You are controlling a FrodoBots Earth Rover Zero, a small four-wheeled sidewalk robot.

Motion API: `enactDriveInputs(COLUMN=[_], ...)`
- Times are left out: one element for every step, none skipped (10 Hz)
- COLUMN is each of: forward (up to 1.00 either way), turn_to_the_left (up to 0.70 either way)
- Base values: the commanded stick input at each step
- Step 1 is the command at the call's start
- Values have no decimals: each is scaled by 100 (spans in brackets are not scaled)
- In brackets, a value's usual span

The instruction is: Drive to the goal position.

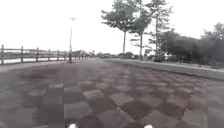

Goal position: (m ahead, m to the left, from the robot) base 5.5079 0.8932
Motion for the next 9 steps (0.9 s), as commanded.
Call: enactDriveInputs(forward=[100,100,100,100,100,100,100,100,100], turn_to_the_left=[0,0,0,0,0,0,0,0,0])
